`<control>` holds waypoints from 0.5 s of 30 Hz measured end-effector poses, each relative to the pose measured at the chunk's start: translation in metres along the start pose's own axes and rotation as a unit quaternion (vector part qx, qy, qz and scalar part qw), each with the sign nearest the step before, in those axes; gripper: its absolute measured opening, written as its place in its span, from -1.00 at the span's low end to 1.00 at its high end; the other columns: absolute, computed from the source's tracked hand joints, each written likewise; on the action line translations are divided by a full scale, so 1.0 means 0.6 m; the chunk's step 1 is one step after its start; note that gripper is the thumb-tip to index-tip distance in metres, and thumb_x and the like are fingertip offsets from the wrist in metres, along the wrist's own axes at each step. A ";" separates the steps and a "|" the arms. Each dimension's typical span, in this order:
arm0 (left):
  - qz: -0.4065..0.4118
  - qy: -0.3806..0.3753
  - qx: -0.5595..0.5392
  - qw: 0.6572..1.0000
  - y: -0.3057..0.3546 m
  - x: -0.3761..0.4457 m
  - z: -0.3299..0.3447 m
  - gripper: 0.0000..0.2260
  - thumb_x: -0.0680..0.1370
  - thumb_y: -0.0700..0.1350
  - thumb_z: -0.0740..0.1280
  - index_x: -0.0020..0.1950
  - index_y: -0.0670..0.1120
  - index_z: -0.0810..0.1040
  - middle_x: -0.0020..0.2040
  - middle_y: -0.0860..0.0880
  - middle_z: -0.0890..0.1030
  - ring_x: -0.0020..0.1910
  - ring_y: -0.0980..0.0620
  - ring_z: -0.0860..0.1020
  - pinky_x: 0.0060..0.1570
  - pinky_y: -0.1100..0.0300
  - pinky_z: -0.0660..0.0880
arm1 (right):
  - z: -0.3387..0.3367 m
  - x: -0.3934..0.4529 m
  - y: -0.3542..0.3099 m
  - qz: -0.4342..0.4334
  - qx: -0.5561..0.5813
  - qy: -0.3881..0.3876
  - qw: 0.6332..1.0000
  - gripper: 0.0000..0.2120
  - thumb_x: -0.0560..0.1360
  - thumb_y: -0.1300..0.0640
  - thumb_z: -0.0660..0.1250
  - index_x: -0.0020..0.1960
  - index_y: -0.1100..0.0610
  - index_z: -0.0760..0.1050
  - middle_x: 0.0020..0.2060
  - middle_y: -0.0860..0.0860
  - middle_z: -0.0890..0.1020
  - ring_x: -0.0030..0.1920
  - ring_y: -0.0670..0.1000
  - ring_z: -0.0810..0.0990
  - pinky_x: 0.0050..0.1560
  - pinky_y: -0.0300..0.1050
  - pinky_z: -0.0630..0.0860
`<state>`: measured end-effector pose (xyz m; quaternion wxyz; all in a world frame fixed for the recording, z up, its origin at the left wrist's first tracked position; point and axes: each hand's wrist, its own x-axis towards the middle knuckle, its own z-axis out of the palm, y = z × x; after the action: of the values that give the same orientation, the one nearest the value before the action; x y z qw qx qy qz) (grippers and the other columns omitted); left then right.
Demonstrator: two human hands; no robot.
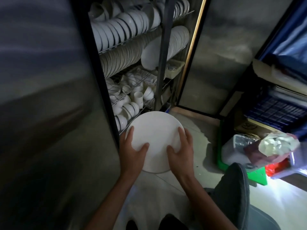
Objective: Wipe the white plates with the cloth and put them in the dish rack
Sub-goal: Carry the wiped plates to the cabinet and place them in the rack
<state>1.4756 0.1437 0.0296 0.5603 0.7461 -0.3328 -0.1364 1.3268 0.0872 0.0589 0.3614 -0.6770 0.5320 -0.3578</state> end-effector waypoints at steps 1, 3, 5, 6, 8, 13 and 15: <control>0.002 -0.006 0.004 1.000 0.001 0.018 0.006 -0.29 0.41 -0.17 0.54 0.52 -0.01 0.37 0.48 0.02 0.35 0.45 0.04 0.34 0.42 -0.07 0.36 | 0.006 0.017 -0.002 0.002 0.001 0.005 1.000 -0.31 0.48 0.21 0.34 0.53 -0.09 0.18 0.49 -0.23 0.13 0.46 -0.02 0.24 0.41 0.14 0.41; -0.001 -0.021 0.014 1.000 0.001 0.053 0.020 -0.30 0.43 -0.15 0.54 0.53 0.00 0.36 0.50 0.00 0.34 0.47 0.01 0.32 0.43 -0.07 0.35 | 0.017 0.050 -0.005 0.011 0.006 0.009 1.000 -0.31 0.48 0.22 0.33 0.54 -0.06 0.19 0.51 -0.18 0.14 0.47 -0.01 0.24 0.43 0.12 0.39; 0.000 -0.031 0.017 0.999 0.002 0.086 0.039 -0.30 0.43 -0.16 0.54 0.53 -0.01 0.36 0.50 -0.02 0.34 0.47 0.00 0.31 0.44 -0.07 0.34 | 0.024 0.083 -0.003 0.014 0.016 0.011 1.000 -0.32 0.49 0.23 0.32 0.54 -0.05 0.20 0.50 -0.19 0.15 0.47 -0.01 0.25 0.42 0.12 0.39; 0.002 -0.034 0.015 0.999 0.003 0.105 0.051 -0.29 0.43 -0.17 0.54 0.53 -0.01 0.36 0.50 -0.03 0.34 0.47 -0.01 0.33 0.43 -0.08 0.35 | 0.027 0.103 0.000 0.015 0.023 0.016 0.999 -0.33 0.50 0.24 0.32 0.53 -0.06 0.20 0.49 -0.21 0.16 0.45 -0.03 0.26 0.42 0.10 0.40; 0.005 -0.040 0.004 0.999 0.004 0.140 0.078 -0.28 0.43 -0.17 0.54 0.53 0.01 0.34 0.49 -0.02 0.35 0.44 0.01 0.35 0.40 -0.06 0.38 | 0.029 0.144 0.004 0.016 0.034 0.032 0.999 -0.34 0.50 0.27 0.32 0.52 -0.09 0.23 0.45 -0.24 0.20 0.40 -0.11 0.27 0.40 0.05 0.41; 0.019 -0.038 -0.007 0.999 0.019 0.244 0.170 -0.28 0.43 -0.17 0.54 0.54 0.03 0.34 0.47 -0.01 0.33 0.43 0.04 0.35 0.40 -0.03 0.39 | 0.026 0.280 0.012 0.009 0.040 0.049 0.998 -0.33 0.48 0.28 0.35 0.51 -0.08 0.26 0.44 -0.21 0.24 0.39 -0.10 0.29 0.39 0.03 0.41; 0.022 -0.035 -0.002 0.999 0.032 0.285 0.208 -0.28 0.43 -0.16 0.54 0.53 0.06 0.35 0.47 0.00 0.34 0.40 0.11 0.34 0.36 0.12 0.39 | 0.018 0.336 0.014 0.003 0.044 0.044 0.998 -0.32 0.48 0.28 0.36 0.52 -0.05 0.26 0.44 -0.17 0.25 0.38 -0.11 0.29 0.40 -0.01 0.39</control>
<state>1.5241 -0.0631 0.0345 0.5528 0.7323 -0.3680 -0.1509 1.3679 -0.1106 0.0663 0.3682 -0.6427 0.5327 -0.4094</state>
